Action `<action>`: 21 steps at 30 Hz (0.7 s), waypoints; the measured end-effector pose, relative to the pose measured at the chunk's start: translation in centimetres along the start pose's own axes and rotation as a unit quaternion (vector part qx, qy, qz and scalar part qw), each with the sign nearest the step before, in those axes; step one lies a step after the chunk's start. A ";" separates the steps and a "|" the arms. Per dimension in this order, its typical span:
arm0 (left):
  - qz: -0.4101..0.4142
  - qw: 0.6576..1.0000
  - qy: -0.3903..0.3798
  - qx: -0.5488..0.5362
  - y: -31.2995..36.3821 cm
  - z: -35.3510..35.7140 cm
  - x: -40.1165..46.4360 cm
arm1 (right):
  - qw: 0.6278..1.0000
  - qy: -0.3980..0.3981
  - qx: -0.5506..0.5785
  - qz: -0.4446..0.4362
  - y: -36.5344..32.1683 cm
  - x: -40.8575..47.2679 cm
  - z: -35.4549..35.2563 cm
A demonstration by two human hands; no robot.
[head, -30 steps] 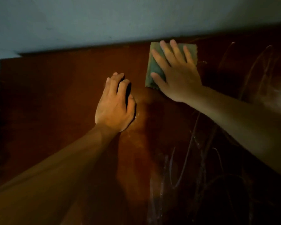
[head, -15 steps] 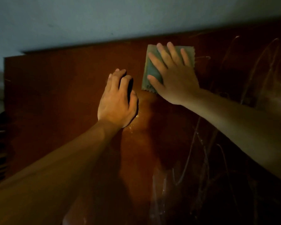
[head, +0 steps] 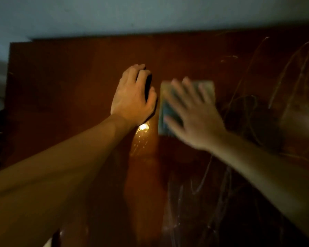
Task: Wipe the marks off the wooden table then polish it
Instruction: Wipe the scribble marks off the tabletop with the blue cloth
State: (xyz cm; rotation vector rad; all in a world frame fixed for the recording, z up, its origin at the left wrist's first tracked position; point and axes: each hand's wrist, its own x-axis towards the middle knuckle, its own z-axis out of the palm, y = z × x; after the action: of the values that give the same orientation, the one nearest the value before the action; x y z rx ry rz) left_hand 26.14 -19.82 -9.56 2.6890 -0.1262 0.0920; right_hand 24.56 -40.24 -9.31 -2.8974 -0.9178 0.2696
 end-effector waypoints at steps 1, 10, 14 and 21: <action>-0.003 1.000 -0.001 -0.005 -0.1 -0.1 0.0 | 0.999 0.004 0.004 0.038 1.4 2.0 -0.5; -0.005 1.000 -0.021 -0.022 2.9 -2.6 -8.0 | 1.000 0.018 -0.004 0.024 -3.9 -4.8 1.6; -0.027 0.997 -0.070 0.007 2.7 -2.1 -14.5 | 0.999 -0.008 0.004 -0.036 -7.1 -10.4 3.0; -0.003 0.995 -0.069 0.069 2.3 -0.5 -16.3 | 1.000 0.019 0.009 0.010 -2.6 -4.0 1.7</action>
State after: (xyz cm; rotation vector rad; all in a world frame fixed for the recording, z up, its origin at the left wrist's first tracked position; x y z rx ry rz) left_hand 9.65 -20.42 -9.55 2.8321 -0.1585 -0.0897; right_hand 19.54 -40.35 -10.10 -2.8856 -0.8765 0.2224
